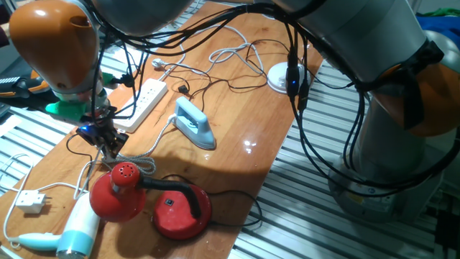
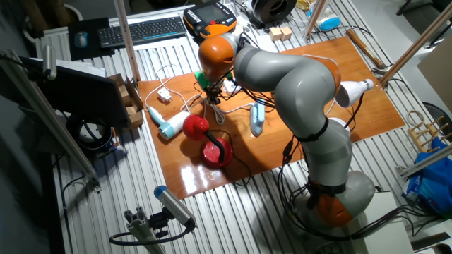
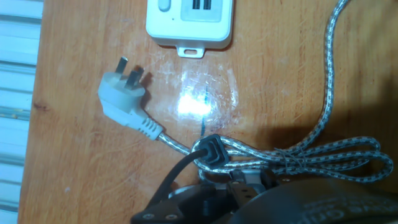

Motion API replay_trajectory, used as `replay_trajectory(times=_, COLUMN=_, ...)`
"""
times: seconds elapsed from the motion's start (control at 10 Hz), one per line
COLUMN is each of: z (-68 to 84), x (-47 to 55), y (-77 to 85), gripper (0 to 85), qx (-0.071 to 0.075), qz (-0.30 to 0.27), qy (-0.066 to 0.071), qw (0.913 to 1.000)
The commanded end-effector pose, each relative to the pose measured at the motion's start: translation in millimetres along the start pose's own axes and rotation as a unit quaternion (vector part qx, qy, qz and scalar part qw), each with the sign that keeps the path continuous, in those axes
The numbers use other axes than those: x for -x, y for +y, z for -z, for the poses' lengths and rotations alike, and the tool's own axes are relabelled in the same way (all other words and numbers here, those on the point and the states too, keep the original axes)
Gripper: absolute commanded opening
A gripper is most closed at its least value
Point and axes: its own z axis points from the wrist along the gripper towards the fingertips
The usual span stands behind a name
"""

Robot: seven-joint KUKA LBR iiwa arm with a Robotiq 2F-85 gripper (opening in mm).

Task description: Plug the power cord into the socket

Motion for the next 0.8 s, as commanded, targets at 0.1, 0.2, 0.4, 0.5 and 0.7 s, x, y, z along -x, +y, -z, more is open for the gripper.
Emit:
replay_trajectory(times=0.1, z=5.3, x=0.2, y=0.6, gripper=0.0, qx=0.0, qz=0.003, qy=-0.003, qw=1.0)
replay_trajectory(times=0.2, z=10.1, x=1.0, y=0.9, gripper=0.0, qx=0.0, qz=0.006, qy=-0.003, qw=1.0)
replay_trajectory(times=0.4, z=24.6, x=4.6, y=2.5, gripper=0.0, qx=-0.003, qz=0.019, qy=0.002, qw=0.9998)
replay_trajectory(times=0.5, z=29.7, x=5.5, y=1.6, gripper=0.0, qx=-0.004, qz=0.036, qy=0.0, qw=0.9993)
replay_trajectory(times=0.7, z=35.3, x=6.3, y=0.5, gripper=0.0, qx=-0.002, qz=0.088, qy=-0.005, qw=0.9961)
